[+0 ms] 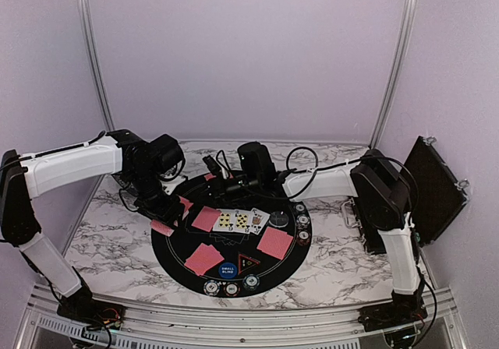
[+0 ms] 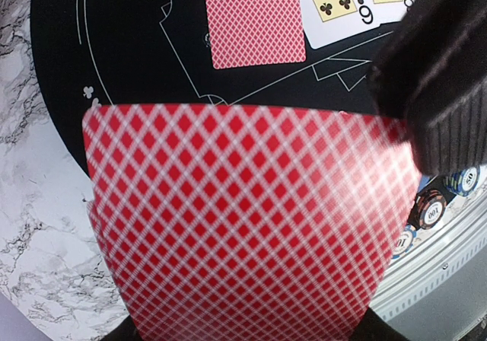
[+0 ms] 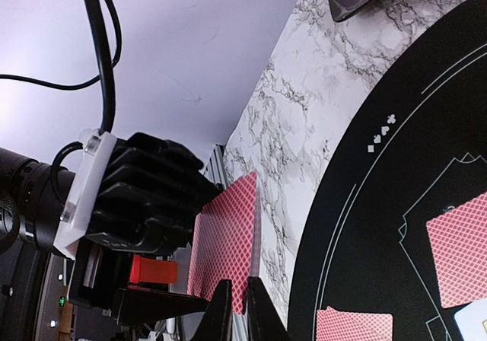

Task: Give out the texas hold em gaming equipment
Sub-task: Pick up the poker card from the face-down deck piles.

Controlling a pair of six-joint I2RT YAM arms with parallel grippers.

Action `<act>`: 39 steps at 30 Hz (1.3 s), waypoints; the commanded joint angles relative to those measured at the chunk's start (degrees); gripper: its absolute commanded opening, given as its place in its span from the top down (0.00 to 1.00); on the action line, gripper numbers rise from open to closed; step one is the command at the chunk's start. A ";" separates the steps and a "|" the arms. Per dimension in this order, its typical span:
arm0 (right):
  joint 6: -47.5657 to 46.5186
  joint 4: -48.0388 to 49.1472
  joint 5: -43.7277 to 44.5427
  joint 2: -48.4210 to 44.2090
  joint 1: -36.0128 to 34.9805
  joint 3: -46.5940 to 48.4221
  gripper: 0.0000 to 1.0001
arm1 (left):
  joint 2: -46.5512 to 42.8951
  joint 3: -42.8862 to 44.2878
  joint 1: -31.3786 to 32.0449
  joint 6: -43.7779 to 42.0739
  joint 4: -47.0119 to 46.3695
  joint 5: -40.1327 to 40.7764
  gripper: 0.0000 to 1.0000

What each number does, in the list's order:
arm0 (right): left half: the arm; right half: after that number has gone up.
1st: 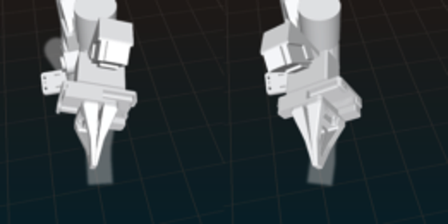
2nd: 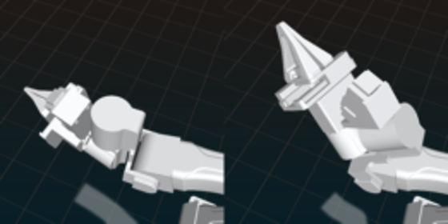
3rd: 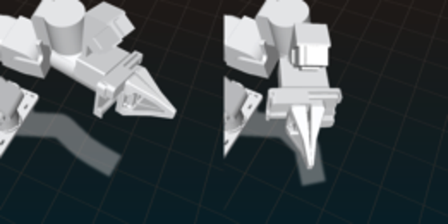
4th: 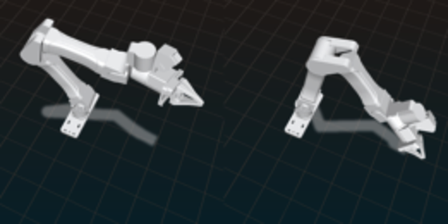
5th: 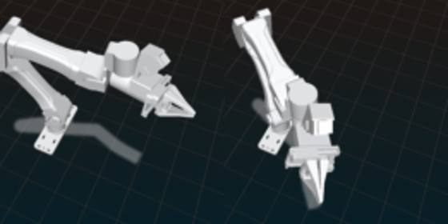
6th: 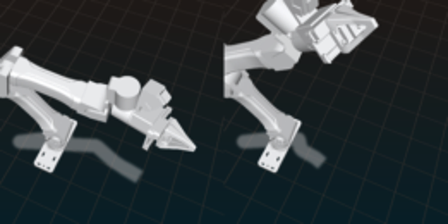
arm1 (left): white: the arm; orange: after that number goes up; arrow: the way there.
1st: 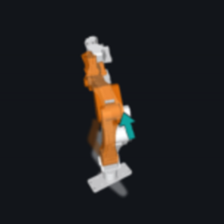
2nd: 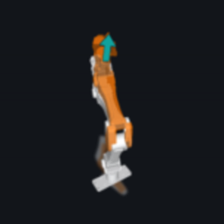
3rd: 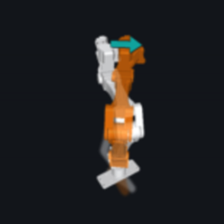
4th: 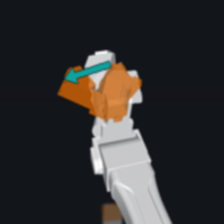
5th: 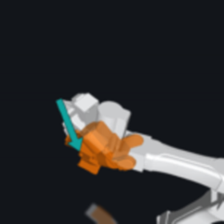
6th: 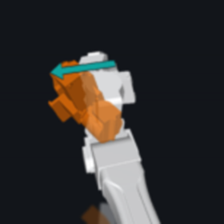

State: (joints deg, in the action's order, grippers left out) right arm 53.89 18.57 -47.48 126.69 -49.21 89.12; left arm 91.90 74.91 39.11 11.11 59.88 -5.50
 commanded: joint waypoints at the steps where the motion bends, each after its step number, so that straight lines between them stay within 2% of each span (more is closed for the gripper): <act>1: 0.58 2.28 -0.19 -2.80 0.43 -0.26 0.93 | -0.14 0.56 0.17 -0.49 0.70 0.00 0.45; 3: 0.50 2.26 -0.32 -2.83 0.46 -0.39 0.91 | -0.14 0.50 0.17 -0.49 0.74 0.05 0.45; 6: 0.64 2.59 -0.24 -2.90 0.52 -0.96 0.82 | -0.15 0.49 0.17 -0.49 0.76 0.05 0.45; 10: 0.87 2.56 -0.75 -2.24 0.33 -0.62 0.76 | -0.06 0.55 0.17 -0.48 0.77 0.05 0.45; 39: 1.74 1.89 -2.24 1.44 -0.97 2.44 0.83 | -0.23 0.12 0.13 -0.58 0.68 0.19 0.45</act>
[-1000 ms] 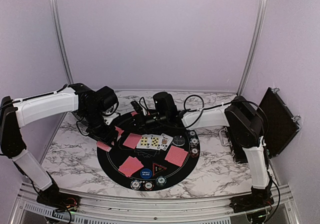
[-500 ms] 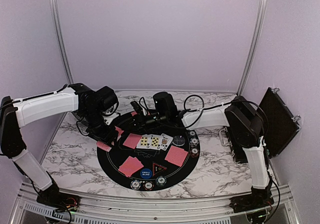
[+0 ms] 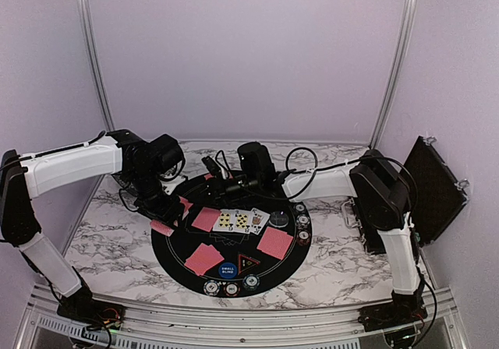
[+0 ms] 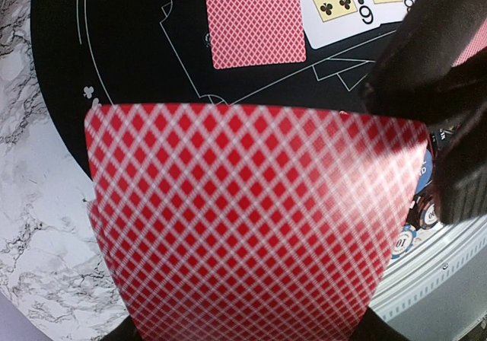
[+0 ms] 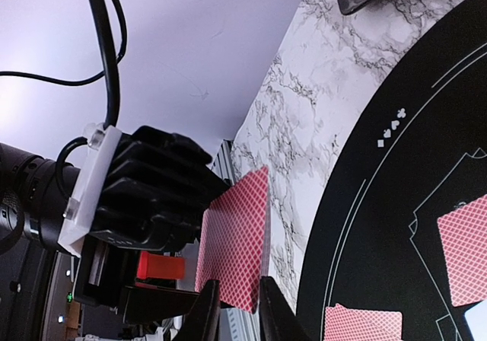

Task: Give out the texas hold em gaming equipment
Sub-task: Pick up the poker card from the face-down deck piles.

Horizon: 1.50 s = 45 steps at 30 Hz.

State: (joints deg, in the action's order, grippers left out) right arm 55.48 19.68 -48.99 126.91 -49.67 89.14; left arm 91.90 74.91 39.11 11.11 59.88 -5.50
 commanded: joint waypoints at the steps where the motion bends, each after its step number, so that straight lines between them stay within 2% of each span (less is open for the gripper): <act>1: 0.17 0.75 -0.76 1.31 -0.58 2.50 0.83 | -0.23 0.08 0.15 -0.58 0.68 0.22 0.45; 9: 0.32 0.78 -0.91 1.88 -0.76 2.87 0.86 | -0.40 -0.23 0.09 -0.63 0.65 0.31 0.45; 20: 1.20 1.32 -1.35 2.01 -0.73 3.11 1.00 | -0.75 -0.55 0.09 -0.37 0.59 0.30 0.45; 34: 4.97 6.49 -2.00 0.00 1.81 0.00 1.00 | -1.11 -1.33 0.00 -0.15 0.24 0.39 0.45; 45: 4.46 7.43 -2.66 -1.84 5.56 -3.02 1.00 | -1.43 -1.68 -0.53 0.09 -0.08 0.49 0.45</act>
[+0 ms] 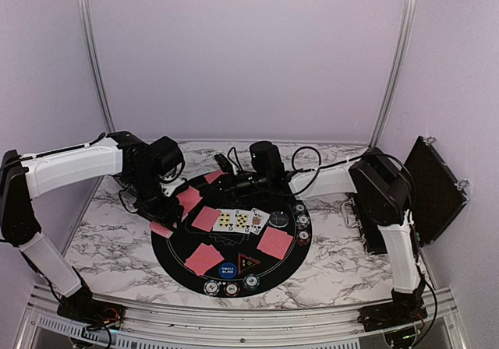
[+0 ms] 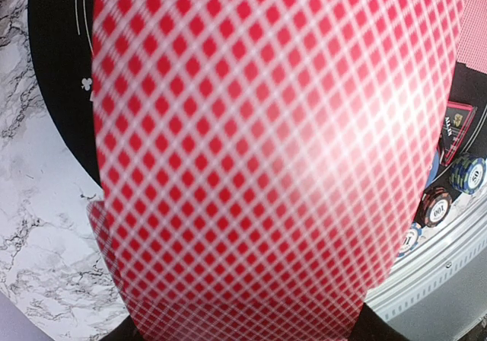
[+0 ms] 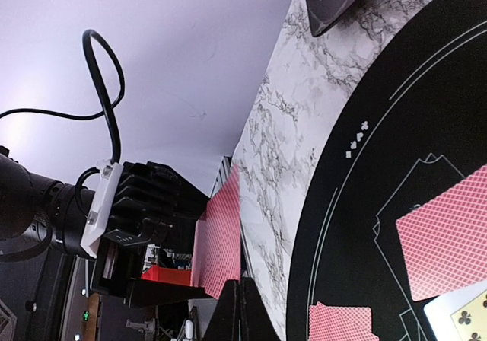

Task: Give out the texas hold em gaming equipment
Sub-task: Pick up the poker card from the face-down deck piles, then place the poker card in the community card area.

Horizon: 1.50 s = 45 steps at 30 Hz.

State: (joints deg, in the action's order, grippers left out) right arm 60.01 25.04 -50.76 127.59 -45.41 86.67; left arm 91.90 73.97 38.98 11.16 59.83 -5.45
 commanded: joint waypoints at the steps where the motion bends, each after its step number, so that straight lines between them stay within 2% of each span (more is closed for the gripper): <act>1: -0.09 2.11 -1.10 -2.52 1.61 -0.54 1.00 | -1.52 -0.93 -0.47 0.14 -0.15 0.38 0.45; 24: 0.15 4.98 -4.69 0.28 6.17 -0.11 1.00 | -2.60 -2.02 -1.98 -0.08 -0.31 0.15 0.45; 35: -13.26 -12.52 0.10 8.64 3.79 12.10 1.00 | -2.71 -1.99 -2.16 -0.24 -0.29 0.00 0.45; 45: -20.27 -25.68 6.67 16.86 0.68 24.13 1.00 | -2.30 -1.71 -2.16 -0.34 -0.24 -0.25 0.45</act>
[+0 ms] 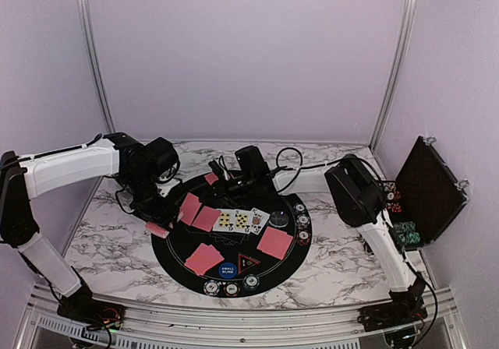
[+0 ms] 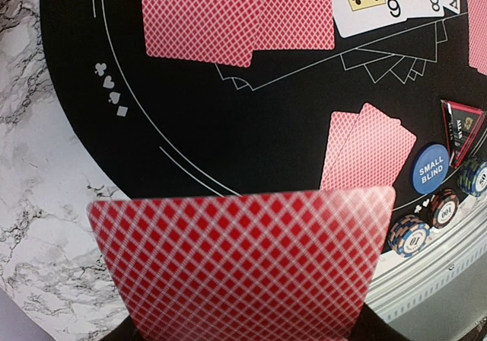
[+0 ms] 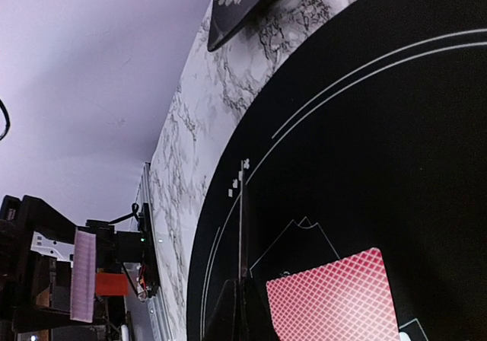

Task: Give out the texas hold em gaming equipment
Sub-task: Place the poker card in the community card area.

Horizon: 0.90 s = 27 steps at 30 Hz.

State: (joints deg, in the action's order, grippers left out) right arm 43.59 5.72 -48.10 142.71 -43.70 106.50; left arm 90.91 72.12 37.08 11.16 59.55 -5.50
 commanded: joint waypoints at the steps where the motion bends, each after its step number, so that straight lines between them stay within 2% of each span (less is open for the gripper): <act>1: -4.09 -7.68 4.63 2.31 -1.13 5.20 1.00 | -1.29 0.14 -0.25 -0.38 0.04 -0.19 0.45; 14: -7.98 -14.54 11.60 2.51 -1.98 7.41 1.00 | -1.03 0.29 -0.25 -0.46 0.03 -0.36 0.45; 27: -10.31 -16.34 15.62 -1.28 -3.09 4.71 0.80 | -0.92 0.49 -0.25 -0.41 0.04 -0.22 0.45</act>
State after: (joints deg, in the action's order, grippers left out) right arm 35.05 -8.82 -35.59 145.14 -46.02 111.85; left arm 90.91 72.12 37.08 11.14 59.55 -5.50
